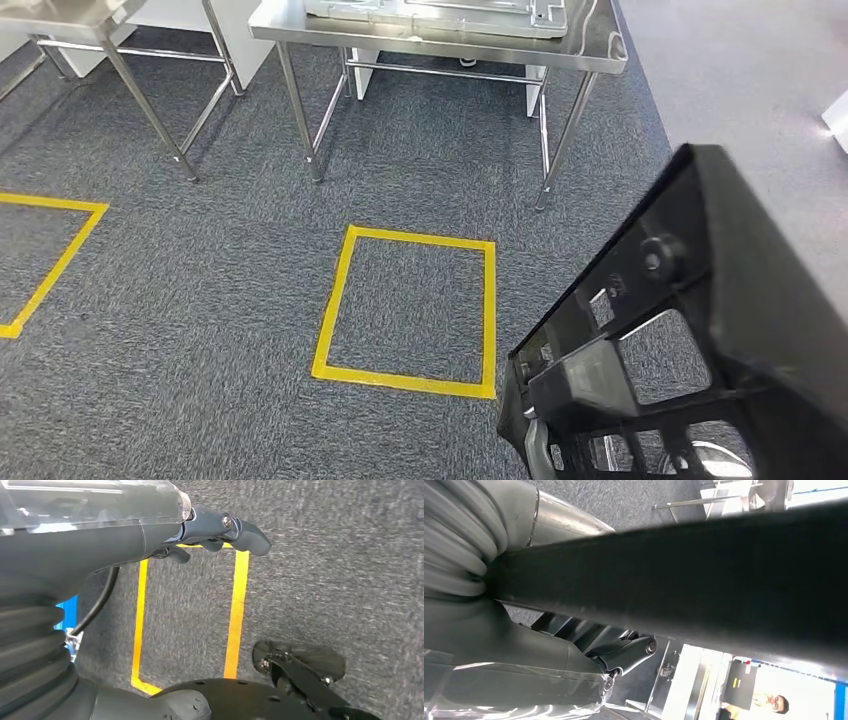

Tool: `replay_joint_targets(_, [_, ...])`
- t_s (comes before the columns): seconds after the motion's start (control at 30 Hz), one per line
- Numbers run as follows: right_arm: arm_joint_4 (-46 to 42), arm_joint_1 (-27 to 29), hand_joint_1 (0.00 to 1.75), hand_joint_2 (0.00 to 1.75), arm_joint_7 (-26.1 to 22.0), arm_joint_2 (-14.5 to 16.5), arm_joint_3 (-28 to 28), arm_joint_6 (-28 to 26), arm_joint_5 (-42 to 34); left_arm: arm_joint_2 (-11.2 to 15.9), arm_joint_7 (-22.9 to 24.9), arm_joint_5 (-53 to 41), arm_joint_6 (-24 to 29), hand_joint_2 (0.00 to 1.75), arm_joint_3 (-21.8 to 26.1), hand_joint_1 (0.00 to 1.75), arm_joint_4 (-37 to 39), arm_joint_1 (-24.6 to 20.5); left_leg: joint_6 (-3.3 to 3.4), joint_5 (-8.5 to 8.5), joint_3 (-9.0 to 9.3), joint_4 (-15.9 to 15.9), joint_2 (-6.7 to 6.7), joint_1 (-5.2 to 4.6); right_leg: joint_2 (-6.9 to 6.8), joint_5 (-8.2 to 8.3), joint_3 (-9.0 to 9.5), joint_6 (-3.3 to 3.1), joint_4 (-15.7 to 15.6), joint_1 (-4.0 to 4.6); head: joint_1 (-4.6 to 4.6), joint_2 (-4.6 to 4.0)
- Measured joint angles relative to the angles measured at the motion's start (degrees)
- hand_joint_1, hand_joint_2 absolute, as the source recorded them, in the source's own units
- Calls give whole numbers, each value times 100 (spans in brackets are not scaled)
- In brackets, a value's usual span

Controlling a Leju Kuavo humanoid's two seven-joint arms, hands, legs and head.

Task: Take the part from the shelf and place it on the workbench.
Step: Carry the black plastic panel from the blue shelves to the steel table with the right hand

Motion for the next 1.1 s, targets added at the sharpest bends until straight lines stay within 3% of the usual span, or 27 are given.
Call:
replay_joint_targets(0.07, [-1, -19, 175, 175, 22, -33, 49, -22, 21, 0, 0, -17, 5, 175, 0, 0, 0, -2, -64, -61, 62, 11, 21, -19, -35, 135, 321, -55, -579, 22, 1, 1])
replay_joint_targets(0.13, [-2, -31, 175, 175, 42, -56, 92, -58, 46, 0, 3, -32, 18, 175, 0, 0, 0, -5, -137, -107, 89, 8, 31, -35, -37, 69, 378, -131, -681, 64, -1, 1])
replay_joint_targets(0.23, [-8, -50, 175, 175, 76, -73, 156, -104, 68, 5, 19, -48, 40, 175, 0, 0, 0, -11, -228, -217, 78, 157, 27, -13, -10, 24, 454, -256, -733, 47, -16, 1])
replay_joint_targets(0.27, [-10, -67, 175, 175, 92, -75, 176, -108, 71, 8, 23, -54, 44, 175, 0, 0, 0, -12, -248, -321, -41, 414, 17, -3, -6, 4, 504, -296, -757, 37, -31, 1])
replay_joint_targets(0.33, [-11, -94, 175, 175, 128, -82, 211, -118, 73, 13, 32, -63, 53, 175, 0, 0, 0, -8, -266, -595, -501, 1220, 0, 6, -4, -78, 600, -356, -767, 54, -61, 0])
replay_joint_targets(0.37, [-10, -97, 175, 175, 138, -85, 227, -126, 74, 14, 37, -65, 60, 175, 0, 0, 0, -5, -271, -670, -754, 1589, -2, 9, 3, -129, 659, -369, -767, 65, -61, 0])
replay_joint_targets(0.4, [-10, -94, 175, 175, 144, -88, 243, -139, 74, 15, 42, -69, 70, 175, 0, 0, 0, -2, -271, -641, -938, 1795, -4, 9, 14, -186, 728, -375, -767, 73, -62, 0])
replay_joint_targets(0.43, [-9, -90, 175, 175, 145, -90, 260, -155, 75, 15, 45, -74, 79, 175, 0, 0, 0, 0, -265, -488, -1030, 1794, -4, 9, 31, -251, 813, -372, -767, 79, -62, 0])
replay_joint_targets(0.53, [-7, -88, 175, 175, 146, -103, 307, -191, 77, 16, 50, -89, 101, 175, 1, 0, 0, 6, -193, 285, -849, 932, -18, -9, 74, -483, 1097, -326, -768, 85, -59, 1])
replay_joint_targets(0.57, [-6, -90, 175, 175, 147, -109, 319, -196, 77, 15, 50, -95, 104, 175, 1, 0, 1, 8, -159, 370, -749, 676, -24, -29, 89, -546, 1147, -292, -768, 90, -63, 1])
replay_joint_targets(0.67, [-3, -93, 175, 175, 175, -127, 362, -213, 77, 11, 55, -103, 110, 175, 2, 0, 2, 12, -53, 203, -588, 413, -34, -79, 106, -567, 1185, -167, -748, 83, -62, 1])
replay_joint_targets(0.73, [-2, -104, 175, 175, 222, -145, 387, -245, 79, 7, 56, -109, 111, 175, 2, 0, 2, 16, 20, 157, -441, 278, -47, -54, 83, -465, 1087, -100, -470, 65, -44, 1])
replay_joint_targets(0.8, [-1, -117, 175, 175, 257, -167, 407, -278, 89, 2, 53, -119, 110, 175, 2, 0, 2, 17, 66, 106, -244, 140, -52, -29, 60, -492, 683, -65, 163, 52, -17, 1])
replay_joint_targets(0.87, [0, -115, 175, 175, 279, -186, 421, -293, 95, 1, 54, -123, 109, 175, 2, 0, 2, 18, 78, 17, -66, 67, -57, -23, 53, -756, 134, -41, 761, 40, 1, 2])
replay_joint_targets(0.93, [0, -110, 175, 175, 300, -201, 429, -299, 95, 0, 55, -122, 108, 175, 2, 0, 2, 20, 63, -120, 137, 41, -74, -12, 45, -926, -237, -10, 864, 25, 6, 2])
replay_joint_targets(0.97, [0, -108, 175, 175, 315, -205, 432, -303, 95, 0, 56, -125, 107, 175, 2, 0, 3, 19, 50, -205, 248, 39, -83, -2, 38, -841, -319, 5, 696, 20, 10, 2])
replay_joint_targets(1.0, [1, -105, 175, 175, 340, -210, 435, -313, 98, 0, 59, -130, 102, 175, 2, 0, 3, 19, 32, -297, 362, 38, -87, 10, 24, -583, -342, 11, 415, 16, 16, 2])
replay_joint_targets(1.03, [4, -100, 175, 175, 371, -215, 440, -328, 104, 1, 63, -136, 95, 175, 3, 0, 4, 19, 6, -396, 473, 47, -88, 14, -3, -178, -358, 6, 92, 17, 28, 2])
replay_joint_targets(1.1, [21, -102, 175, 175, 444, -222, 457, -367, 118, 2, 78, -149, 84, 175, 4, 0, 4, 19, -71, -573, 625, 19, -83, 1, -45, 351, -358, -56, -288, 40, 45, 2])
